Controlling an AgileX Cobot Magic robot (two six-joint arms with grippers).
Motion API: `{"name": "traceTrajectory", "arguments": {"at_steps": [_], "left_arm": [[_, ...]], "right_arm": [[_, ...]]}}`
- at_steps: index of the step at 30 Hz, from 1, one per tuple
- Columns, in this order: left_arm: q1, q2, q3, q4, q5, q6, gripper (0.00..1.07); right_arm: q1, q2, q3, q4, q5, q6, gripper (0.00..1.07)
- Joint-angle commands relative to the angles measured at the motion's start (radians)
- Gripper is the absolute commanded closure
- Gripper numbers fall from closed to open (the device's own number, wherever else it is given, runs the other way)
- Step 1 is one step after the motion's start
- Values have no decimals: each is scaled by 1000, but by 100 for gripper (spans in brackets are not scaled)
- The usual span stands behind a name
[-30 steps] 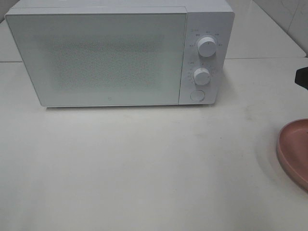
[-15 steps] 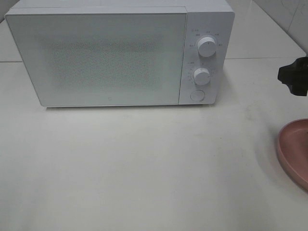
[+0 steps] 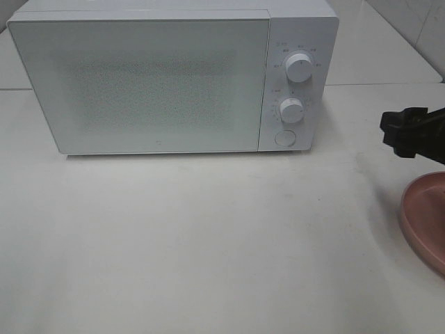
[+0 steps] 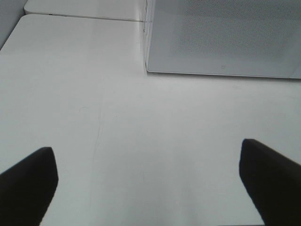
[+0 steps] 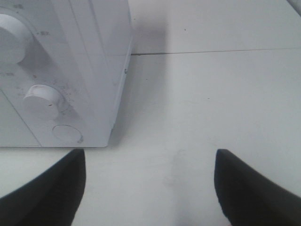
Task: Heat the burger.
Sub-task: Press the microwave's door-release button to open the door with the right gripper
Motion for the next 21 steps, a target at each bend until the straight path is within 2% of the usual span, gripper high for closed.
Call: {"name": "traceTrajectory", "arguments": {"at_steps": [1, 3, 5, 6, 8, 9, 11, 15, 19, 21], "left_arm": [[-2, -21, 1, -4, -1, -7, 8], [-2, -21, 1, -4, -1, -7, 8], [-2, -21, 1, -4, -1, -7, 8], [-2, -21, 1, -4, -1, -7, 8], [-2, -21, 1, -4, -1, -7, 8], [-2, -21, 1, -4, -1, -7, 8], [-2, -21, 1, -4, -1, -7, 8], [-2, -21, 1, -4, -1, -7, 8], [-2, -21, 1, -4, -1, -7, 8], [-2, -21, 1, -4, -1, -7, 8]], "right_arm": [[114, 58, 25, 86, -117, -107, 34], [145, 78, 26, 112, -140, -138, 34], [229, 132, 26, 194, -204, -210, 34], [229, 132, 26, 194, -204, -210, 34], [328, 197, 26, 323, -302, -263, 34], [328, 197, 26, 323, -302, -263, 34], [404, 247, 26, 414, -378, -288, 34], [465, 286, 26, 505, -439, -316, 34], [572, 346, 24, 640, -546, -341, 34], [588, 353, 24, 667, -566, -342, 34]]}}
